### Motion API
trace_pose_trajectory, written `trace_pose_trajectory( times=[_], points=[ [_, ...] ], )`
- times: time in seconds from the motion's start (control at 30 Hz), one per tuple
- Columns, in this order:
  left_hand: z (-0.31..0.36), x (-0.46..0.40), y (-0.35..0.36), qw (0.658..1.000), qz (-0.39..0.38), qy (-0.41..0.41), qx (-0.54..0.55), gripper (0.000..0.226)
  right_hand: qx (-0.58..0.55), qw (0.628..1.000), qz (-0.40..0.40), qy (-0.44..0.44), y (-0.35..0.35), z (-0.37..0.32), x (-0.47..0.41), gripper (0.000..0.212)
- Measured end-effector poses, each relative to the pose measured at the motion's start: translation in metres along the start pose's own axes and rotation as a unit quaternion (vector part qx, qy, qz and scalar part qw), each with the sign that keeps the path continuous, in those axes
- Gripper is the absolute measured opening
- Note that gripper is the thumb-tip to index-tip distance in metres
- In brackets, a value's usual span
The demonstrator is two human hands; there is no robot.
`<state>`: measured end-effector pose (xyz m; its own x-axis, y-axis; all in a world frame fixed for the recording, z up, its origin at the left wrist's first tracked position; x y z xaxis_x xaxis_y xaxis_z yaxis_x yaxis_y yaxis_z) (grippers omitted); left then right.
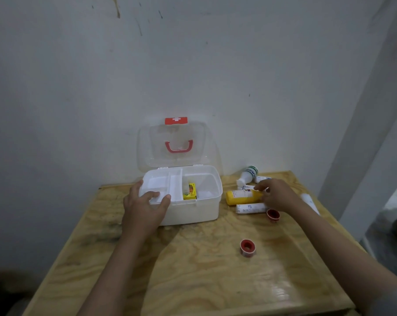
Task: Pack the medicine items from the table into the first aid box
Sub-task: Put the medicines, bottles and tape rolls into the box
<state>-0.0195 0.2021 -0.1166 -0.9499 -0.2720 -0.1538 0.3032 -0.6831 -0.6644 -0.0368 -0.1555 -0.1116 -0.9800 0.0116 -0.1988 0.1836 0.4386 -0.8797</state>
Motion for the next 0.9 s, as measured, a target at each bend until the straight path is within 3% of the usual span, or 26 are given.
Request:
trace_pose_trajectory(
  times=[0.37, 0.63, 0.9],
  points=[
    [-0.006, -0.001, -0.003, 0.999, -0.003, 0.01, 0.032, 0.053, 0.008, 0.999, -0.019, -0.046, -0.002, -0.001, -0.008, 0.026],
    [-0.013, -0.003, -0.003, 0.999, 0.006, 0.01, 0.048, 0.057, -0.066, 0.982, 0.094, -0.148, -0.043, -0.046, -0.003, 0.009],
    [-0.012, -0.003, 0.003, 0.997, -0.016, 0.026, 0.074, 0.062, -0.099, 0.939, 0.211, -0.253, -0.104, -0.113, 0.0, 0.01]
  ],
)
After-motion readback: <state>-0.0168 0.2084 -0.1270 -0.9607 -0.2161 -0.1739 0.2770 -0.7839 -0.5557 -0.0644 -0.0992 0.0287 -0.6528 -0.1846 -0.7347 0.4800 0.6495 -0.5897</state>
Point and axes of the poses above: each hand's wrist, its own x-axis away from the middle knuckle, its own y-axis out of the palm, z = x × y, the point moved 3 cm from there along -x, towards the middle knuckle, and after that the axes turned 13 degrees about -y, right-handed, at the moved point
